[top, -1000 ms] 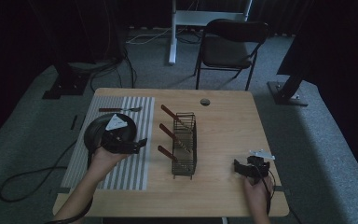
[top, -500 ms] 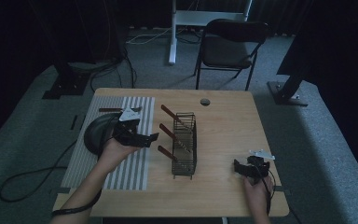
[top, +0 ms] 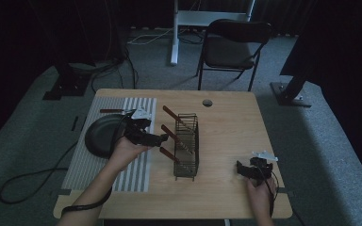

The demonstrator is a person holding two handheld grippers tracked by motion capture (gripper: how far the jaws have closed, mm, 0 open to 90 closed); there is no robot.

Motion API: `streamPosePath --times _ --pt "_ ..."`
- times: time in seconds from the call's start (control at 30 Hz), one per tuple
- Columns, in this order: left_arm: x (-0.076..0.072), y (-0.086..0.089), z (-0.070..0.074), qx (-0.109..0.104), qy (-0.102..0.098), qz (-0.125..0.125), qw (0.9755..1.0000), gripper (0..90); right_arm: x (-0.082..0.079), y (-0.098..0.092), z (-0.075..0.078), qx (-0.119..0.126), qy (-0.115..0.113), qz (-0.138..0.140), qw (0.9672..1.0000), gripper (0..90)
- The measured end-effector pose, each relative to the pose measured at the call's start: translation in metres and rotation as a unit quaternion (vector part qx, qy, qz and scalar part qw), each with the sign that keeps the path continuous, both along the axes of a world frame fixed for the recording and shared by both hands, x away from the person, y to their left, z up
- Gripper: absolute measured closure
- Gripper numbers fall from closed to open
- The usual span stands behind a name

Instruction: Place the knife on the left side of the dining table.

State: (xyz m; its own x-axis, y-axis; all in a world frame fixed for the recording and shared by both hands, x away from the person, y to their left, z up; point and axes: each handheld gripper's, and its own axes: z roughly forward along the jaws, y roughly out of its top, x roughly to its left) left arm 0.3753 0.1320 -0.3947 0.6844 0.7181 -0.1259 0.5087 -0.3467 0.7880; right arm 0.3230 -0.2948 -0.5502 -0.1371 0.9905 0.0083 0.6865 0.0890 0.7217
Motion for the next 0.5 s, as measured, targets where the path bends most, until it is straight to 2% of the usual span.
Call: streamPosePath --times 0.13,0.17,0.3,0.47,0.5 --pt "0.004 -0.0033 -0.0027 -0.007 0.011 -0.003 0.9999 8.1 0.0 0.0 0.0 0.0 0.0 0.0 1.0 11.8" --pt "0.0046 -0.0035 -0.0031 -0.012 0.011 -0.003 0.9999 13.7 -0.0001 0.0001 0.0 0.0 0.0 0.0 1.0 11.8" --pt "0.0078 -0.0049 -0.0051 -0.021 0.018 -0.009 0.9996 15.7 -0.0001 0.0 0.0 0.0 0.001 0.0 1.0 11.8" --pt "0.0097 -0.005 -0.0074 -0.034 0.024 -0.019 0.999 33.5 -0.0001 0.0001 0.0 0.0 0.001 0.0 1.0 11.8" --pt "0.01 -0.0055 -0.008 -0.037 0.026 -0.024 0.9987 33.5 -0.0001 0.0001 0.0 0.0 0.001 0.0 1.0 11.8"
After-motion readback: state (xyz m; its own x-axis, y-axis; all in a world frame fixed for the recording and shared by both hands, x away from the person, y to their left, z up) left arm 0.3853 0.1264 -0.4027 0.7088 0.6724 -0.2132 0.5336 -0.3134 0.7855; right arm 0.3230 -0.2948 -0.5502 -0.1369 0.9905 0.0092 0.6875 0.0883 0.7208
